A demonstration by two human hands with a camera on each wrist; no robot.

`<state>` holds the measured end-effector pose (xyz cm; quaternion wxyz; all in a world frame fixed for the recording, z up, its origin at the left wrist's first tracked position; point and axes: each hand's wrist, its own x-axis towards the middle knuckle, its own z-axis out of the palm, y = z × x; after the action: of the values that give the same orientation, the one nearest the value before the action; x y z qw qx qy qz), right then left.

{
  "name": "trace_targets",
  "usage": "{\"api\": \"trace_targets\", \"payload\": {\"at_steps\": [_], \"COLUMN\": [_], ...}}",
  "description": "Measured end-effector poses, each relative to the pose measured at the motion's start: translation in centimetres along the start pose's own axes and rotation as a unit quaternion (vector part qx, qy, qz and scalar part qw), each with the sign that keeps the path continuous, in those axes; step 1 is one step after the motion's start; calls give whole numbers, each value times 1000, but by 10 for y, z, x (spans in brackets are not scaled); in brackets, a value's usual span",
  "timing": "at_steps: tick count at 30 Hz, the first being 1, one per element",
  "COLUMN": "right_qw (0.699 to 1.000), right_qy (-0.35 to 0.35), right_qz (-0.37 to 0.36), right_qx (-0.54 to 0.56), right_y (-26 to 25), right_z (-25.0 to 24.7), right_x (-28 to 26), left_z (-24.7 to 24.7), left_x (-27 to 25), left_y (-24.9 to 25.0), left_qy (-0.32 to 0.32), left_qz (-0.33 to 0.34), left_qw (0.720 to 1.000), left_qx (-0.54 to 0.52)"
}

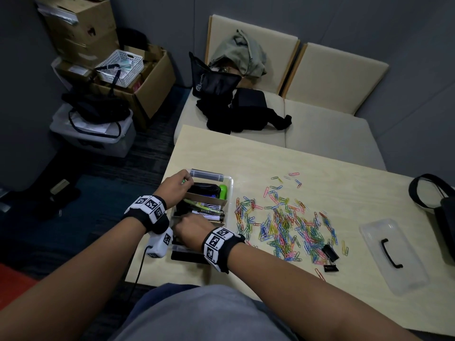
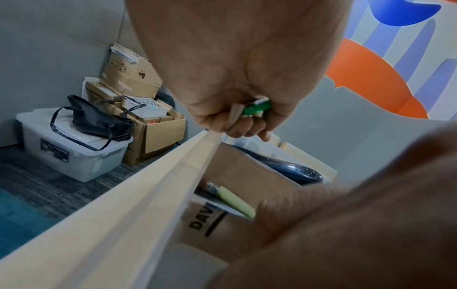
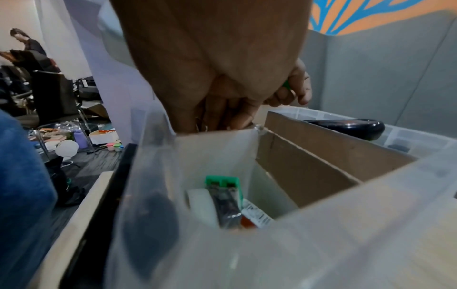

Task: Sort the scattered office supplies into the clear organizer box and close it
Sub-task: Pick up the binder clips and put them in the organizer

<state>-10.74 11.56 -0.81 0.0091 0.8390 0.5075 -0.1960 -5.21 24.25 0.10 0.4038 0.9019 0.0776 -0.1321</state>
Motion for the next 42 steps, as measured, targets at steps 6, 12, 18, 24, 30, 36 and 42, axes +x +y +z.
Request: {"api": "trace_targets", "payload": {"at_steps": [6, 12, 18, 24, 30, 36, 42], "right_qw": [999, 997, 982, 896, 847, 835, 860], "right_qy": [6, -28, 7, 163, 250, 284, 237], "right_qz": [-47, -60, 40, 180, 248, 257, 255], "right_qx": [-25, -25, 187, 371, 399, 395, 374], "right_y": [4, 9, 30, 61, 56, 55, 63], "right_z": [10, 0, -42, -45, -32, -29, -27], "right_x": [8, 4, -16, -34, -32, -34, -53], "left_z": [1, 1, -1, 4, 11, 15, 18], "left_x": [-1, -3, -5, -7, -15, -19, -19], "left_y": [2, 0, 3, 4, 23, 21, 20], "left_qy": [5, 0, -19, -49, -57, -62, -34], "left_qz": [14, 22, 3, 5, 40, 51, 51], "left_qw": [1000, 1000, 998, 990, 981, 980, 991], "left_qx": [12, 10, -53, -132, -183, -184, -116]}}
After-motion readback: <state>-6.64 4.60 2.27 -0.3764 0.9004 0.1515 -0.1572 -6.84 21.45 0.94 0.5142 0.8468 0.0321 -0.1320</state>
